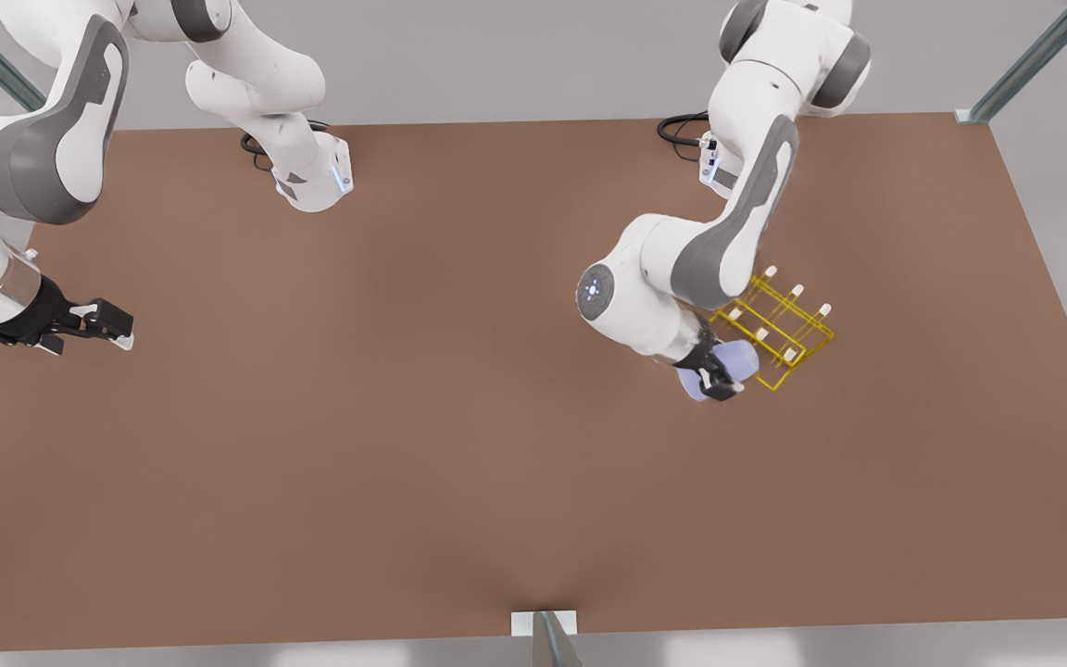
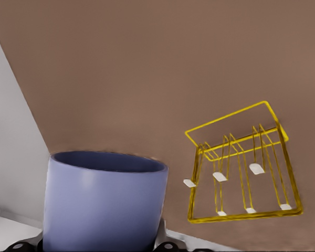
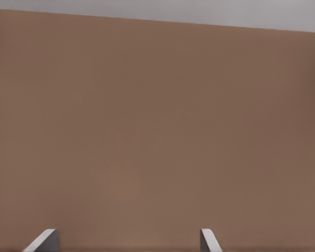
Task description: Place the cup on the cup holder
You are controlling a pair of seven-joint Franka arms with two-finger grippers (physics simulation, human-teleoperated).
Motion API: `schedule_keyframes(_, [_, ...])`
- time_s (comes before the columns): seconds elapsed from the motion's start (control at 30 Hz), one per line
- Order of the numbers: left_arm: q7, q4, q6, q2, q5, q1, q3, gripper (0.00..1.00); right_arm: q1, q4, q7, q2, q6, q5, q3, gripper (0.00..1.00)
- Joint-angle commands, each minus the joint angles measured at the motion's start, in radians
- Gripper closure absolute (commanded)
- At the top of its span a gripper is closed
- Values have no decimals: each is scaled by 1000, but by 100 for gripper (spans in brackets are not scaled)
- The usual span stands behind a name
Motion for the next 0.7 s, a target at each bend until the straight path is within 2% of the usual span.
schedule_keyframes(0.0, [164, -4, -387, 0, 204, -26, 1, 21, 0, 0, 4, -1, 0, 1, 0, 0])
schedule_keyframes(0.1, [257, -9, -496, 25, 325, -63, 1, 20, 0, 2, 7, -1, 0, 4, 0, 0])
schedule_keyframes(0.17, [257, -24, -563, 45, 331, -83, 2, 20, -1, 2, 6, -4, -4, 4, 0, 0])
schedule_keyframes(0.23, [246, -36, -614, 66, 330, -103, 1, 24, 0, 0, 6, -3, -4, 4, 0, 0])
schedule_keyframes(0.37, [163, -38, -635, 157, 316, -107, 2, 22, 2, -1, 7, 0, 0, 5, 0, 0])
schedule_keyframes(0.47, [59, -81, -640, 160, 230, -107, 7, 23, 0, 0, 7, 2, 1, 7, 0, 0])
schedule_keyframes(0.57, [-53, -168, -641, 145, 213, -106, 8, 24, 0, 0, 7, 2, 1, 8, 0, 0])
schedule_keyframes(0.67, [-107, -187, -640, 149, 196, -104, 11, 24, 2, 2, 7, 7, 1, 8, 0, 0])
